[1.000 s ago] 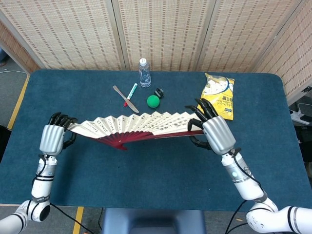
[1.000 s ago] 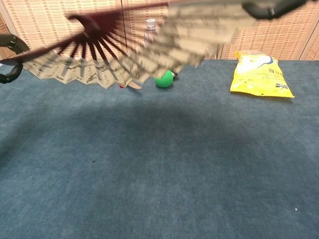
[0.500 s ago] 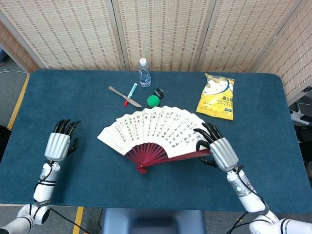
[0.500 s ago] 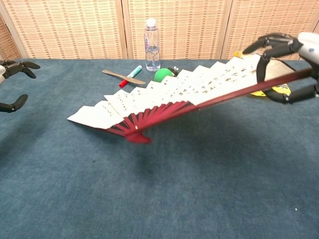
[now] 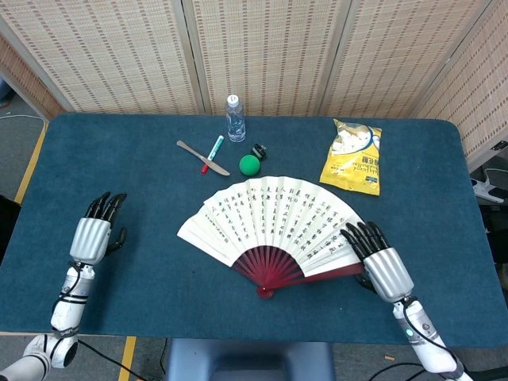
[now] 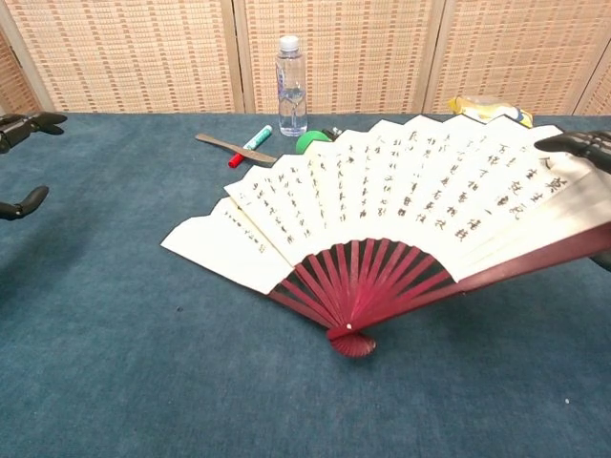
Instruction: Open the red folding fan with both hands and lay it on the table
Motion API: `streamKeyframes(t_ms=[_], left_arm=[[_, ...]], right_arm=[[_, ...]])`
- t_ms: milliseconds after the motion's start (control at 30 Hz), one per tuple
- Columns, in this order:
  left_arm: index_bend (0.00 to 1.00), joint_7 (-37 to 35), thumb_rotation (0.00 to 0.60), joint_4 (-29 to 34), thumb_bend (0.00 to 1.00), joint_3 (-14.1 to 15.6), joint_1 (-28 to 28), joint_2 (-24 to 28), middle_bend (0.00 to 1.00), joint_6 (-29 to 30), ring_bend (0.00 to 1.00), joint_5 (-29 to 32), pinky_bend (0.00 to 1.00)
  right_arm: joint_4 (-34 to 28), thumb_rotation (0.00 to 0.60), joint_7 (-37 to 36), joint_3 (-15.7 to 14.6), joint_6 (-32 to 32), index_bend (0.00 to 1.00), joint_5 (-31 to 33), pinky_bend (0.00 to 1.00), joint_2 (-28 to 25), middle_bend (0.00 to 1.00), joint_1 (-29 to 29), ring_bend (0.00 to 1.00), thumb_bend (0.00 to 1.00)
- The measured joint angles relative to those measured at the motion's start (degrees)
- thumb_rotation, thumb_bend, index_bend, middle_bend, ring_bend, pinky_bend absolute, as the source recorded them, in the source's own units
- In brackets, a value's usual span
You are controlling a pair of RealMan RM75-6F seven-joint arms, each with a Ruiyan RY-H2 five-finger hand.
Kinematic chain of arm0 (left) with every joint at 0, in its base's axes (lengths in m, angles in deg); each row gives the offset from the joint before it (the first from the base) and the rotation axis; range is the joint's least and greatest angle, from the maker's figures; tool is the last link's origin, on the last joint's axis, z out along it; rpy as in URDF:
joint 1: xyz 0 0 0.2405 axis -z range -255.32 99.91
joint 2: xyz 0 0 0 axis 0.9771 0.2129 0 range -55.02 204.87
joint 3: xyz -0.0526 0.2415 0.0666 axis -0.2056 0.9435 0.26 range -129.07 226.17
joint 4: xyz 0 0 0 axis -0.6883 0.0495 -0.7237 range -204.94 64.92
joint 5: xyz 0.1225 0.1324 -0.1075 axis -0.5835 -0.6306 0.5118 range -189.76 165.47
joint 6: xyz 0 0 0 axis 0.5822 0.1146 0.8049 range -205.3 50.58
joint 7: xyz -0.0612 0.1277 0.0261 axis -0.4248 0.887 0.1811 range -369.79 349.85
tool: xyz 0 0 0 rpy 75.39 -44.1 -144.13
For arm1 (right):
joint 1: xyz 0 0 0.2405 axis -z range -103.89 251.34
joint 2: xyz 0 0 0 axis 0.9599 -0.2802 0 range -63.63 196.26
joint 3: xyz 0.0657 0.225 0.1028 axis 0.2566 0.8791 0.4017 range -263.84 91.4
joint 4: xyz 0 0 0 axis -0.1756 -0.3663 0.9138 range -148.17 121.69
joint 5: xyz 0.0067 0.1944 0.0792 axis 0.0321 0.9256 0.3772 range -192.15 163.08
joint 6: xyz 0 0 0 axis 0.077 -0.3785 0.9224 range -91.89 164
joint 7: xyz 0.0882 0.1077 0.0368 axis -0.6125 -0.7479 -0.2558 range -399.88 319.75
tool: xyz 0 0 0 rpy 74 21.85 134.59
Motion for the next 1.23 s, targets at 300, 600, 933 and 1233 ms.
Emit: streamKeyframes(t_ms=[300, 600, 933, 1233], left_arm=[[0.00, -3.95, 0.600, 7.35, 0.46, 0.53, -0.45, 4.43, 0.02, -1.97, 0.00, 0.12, 0.14], [0.00, -8.90, 0.600, 20.45, 0.44, 2.63, -0.62, 12.25, 0.00, -9.59, 0.00, 0.79, 0.14], [0.00, -9.28, 0.600, 38.32, 0.44, 7.31, -5.47, 25.30, 0.00, -2.00, 0.00, -5.35, 0.05], [0.00, 11.60, 0.600, 45.87, 0.42, 12.08, -18.89, 31.43, 0.00, 15.24, 0.00, -9.58, 0.04]], right_arm=[[-4.54, 0.591, 4.62, -2.76, -1.55, 0.00, 0.39, 0.00, -6.72, 0.00, 3.26, 0.00, 0.09], [-17.44, 0.556, 11.51, -4.56, -18.06, 0.00, 10.02, 0.00, -17.67, 0.00, 1.32, 0.00, 0.06], [-24.59, 0.547, 8.59, -3.14, -7.07, 0.00, 7.78, 0.00, -25.14, 0.00, 5.63, 0.00, 0.06], [-22.47, 0.549, 0.80, -1.83, 17.32, 0.00, 1.40, 0.00, -27.05, 0.00, 20.82, 0.00, 0.06]])
